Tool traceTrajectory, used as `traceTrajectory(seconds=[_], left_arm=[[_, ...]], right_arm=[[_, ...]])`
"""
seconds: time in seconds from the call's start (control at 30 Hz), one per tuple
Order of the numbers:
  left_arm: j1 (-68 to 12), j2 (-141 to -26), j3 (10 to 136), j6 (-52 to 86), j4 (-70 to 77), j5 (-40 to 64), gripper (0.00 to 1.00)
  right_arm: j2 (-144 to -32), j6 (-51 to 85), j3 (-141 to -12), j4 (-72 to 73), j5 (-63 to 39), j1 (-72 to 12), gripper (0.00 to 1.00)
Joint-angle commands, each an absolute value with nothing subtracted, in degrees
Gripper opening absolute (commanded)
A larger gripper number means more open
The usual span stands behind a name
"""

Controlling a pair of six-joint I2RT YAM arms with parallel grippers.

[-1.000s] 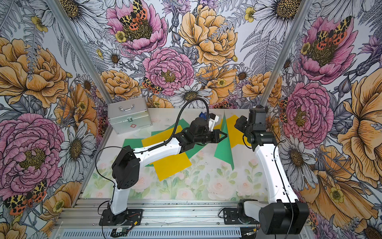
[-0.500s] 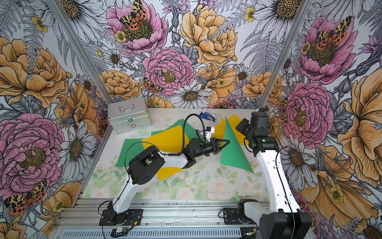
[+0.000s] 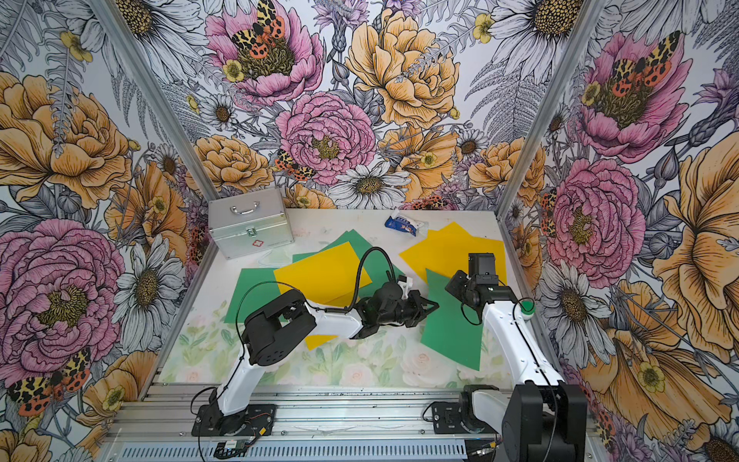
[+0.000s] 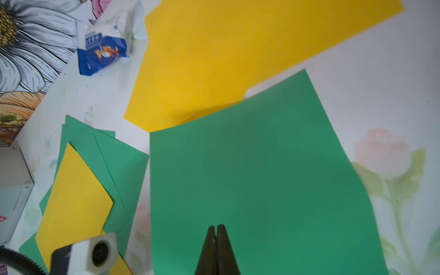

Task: Sort the scattered colored papers by color
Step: Place the colored paper at the center of the board.

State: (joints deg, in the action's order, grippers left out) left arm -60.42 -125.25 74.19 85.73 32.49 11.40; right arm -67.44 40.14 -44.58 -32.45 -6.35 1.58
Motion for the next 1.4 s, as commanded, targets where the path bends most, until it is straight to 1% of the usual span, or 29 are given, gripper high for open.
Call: traceTrajectory(seconds=[0.0,0.2,0.37,0.77,1.0,1.1,1.2,1.33,1.37], left_arm=[[-61.8,-125.1,74.0,87.4,28.7,5.4,0.0],[-63.7,-130.1,80.3,90.8,22.9,5.0,0.0],[-64.7,-129.8,81.4,91.2,19.1,4.4,0.0],[-65.2,-130.6,81.4,92.9,19.2,1.1,0.0],[-65.5,-131.5,82.2,93.4,19.1,3.0,0.0],[-65.5,-130.1,81.2,92.9,19.2,3.0,0.29],[-65.6,-127.9,79.8,91.1,19.2,2.4,0.61],[-65.1,-121.2,76.4,85.1,16.7,-0.1,0.94],[-64.7,-119.0,75.2,83.5,15.2,-1.2,0.98]], right_arm=[[-69.0,41.5,-41.6,-27.9,-9.0,1.8,0.0],[-71.0,41.0,-37.0,-24.7,-7.1,2.0,0.0],[-74.5,40.4,-36.0,-22.7,-5.6,2.4,0.0],[-80.8,39.6,-37.9,-19.8,-4.5,3.1,0.0],[-83.3,39.5,-38.8,-19.5,-4.7,3.3,0.0],[-84.3,39.6,-38.4,-18.8,-4.9,3.4,0.0],[-85.2,39.9,-38.1,-18.2,-5.3,3.5,0.0],[-86.0,39.7,-38.3,-18.1,-5.6,3.8,0.0],[-86.1,39.9,-38.2,-18.1,-5.7,3.8,0.0]])
